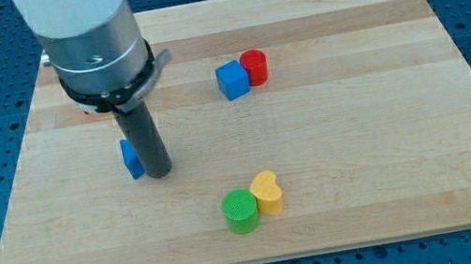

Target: Slide the blue triangle to the center left

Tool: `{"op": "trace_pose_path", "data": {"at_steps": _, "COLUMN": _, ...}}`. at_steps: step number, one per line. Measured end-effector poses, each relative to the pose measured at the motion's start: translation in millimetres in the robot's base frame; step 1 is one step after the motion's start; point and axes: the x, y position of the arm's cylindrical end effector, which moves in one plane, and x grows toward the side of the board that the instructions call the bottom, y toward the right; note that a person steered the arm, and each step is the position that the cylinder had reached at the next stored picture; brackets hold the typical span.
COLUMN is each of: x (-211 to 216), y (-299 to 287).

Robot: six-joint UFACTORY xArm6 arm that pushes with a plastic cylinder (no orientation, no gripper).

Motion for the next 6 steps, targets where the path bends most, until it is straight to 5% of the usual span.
{"op": "trace_pose_path", "data": {"at_steps": 3, "x": -48.5, "y": -45.8}}
{"op": "trace_pose_path", "data": {"at_steps": 6, "x": -30.8, "y": -42.0}}
